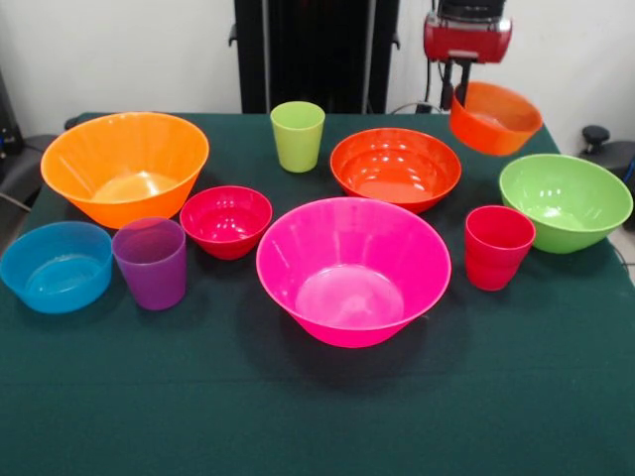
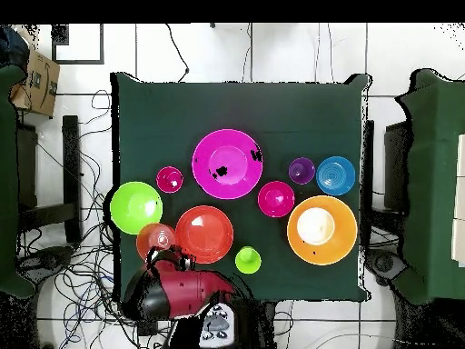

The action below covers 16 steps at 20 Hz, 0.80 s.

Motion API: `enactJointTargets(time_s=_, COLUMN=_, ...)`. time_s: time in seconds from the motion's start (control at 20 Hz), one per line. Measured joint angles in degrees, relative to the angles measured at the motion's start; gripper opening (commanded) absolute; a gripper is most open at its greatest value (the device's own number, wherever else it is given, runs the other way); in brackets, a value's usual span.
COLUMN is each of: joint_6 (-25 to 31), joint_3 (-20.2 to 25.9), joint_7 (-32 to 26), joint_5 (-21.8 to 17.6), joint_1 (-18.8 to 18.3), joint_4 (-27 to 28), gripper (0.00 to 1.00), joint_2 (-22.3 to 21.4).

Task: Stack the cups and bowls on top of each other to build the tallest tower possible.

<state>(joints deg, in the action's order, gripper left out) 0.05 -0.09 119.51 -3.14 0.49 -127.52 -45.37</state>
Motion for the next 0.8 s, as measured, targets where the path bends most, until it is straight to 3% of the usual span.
enactJointTargets(time_s=0.45, joint_6=16.28, joint_3=4.35, joint_7=0.00, joint_5=1.48, joint_1=-8.52, joint_4=-2.18, gripper=0.00, joint_2=-14.63)
enactJointTargets(time_s=0.8, joint_6=17.88, joint_3=5.38, joint_7=0.00, joint_5=1.27, joint_1=-12.06, joint_4=-0.40, gripper=0.00, joint_2=-14.38)
